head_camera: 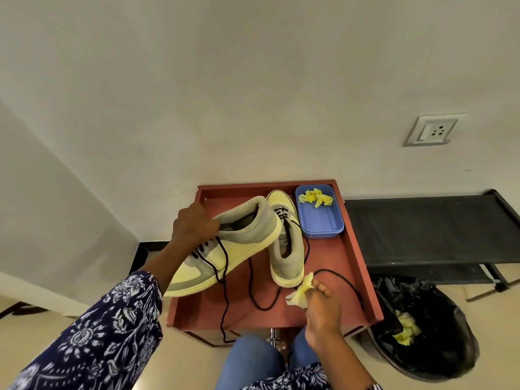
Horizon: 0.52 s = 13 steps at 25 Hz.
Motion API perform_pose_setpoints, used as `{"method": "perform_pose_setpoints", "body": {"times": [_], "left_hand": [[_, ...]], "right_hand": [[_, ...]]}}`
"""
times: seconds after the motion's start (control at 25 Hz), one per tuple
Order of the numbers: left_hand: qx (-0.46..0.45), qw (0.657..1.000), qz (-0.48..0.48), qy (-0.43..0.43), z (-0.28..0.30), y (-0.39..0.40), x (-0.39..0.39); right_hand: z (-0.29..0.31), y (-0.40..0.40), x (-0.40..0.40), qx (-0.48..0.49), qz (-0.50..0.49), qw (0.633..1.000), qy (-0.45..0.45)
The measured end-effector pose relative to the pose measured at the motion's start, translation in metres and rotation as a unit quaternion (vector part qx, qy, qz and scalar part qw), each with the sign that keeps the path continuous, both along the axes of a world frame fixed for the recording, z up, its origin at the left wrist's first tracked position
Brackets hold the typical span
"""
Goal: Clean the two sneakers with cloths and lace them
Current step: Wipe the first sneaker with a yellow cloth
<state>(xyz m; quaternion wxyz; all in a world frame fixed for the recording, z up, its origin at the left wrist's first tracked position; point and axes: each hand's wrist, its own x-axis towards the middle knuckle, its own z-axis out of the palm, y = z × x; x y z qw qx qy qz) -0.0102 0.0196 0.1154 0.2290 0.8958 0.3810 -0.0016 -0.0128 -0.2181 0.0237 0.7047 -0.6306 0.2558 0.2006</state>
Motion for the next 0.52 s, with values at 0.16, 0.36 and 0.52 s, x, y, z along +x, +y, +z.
{"method": "perform_pose_setpoints", "body": {"times": [0.16,0.36,0.52], "left_hand": [[-0.041,0.998,0.05,-0.012,-0.006,0.0,-0.01],[-0.112,0.989,0.098,-0.019,-0.031,0.0,-0.019],[-0.101,0.99,0.101,0.017,-0.052,0.0,-0.023]], "right_hand": [[0.0,0.004,-0.001,0.003,0.012,1.0,0.004],[-0.015,0.008,-0.005,-0.001,0.03,0.999,0.019],[-0.016,0.006,-0.007,-0.004,0.034,0.999,0.026]]}}
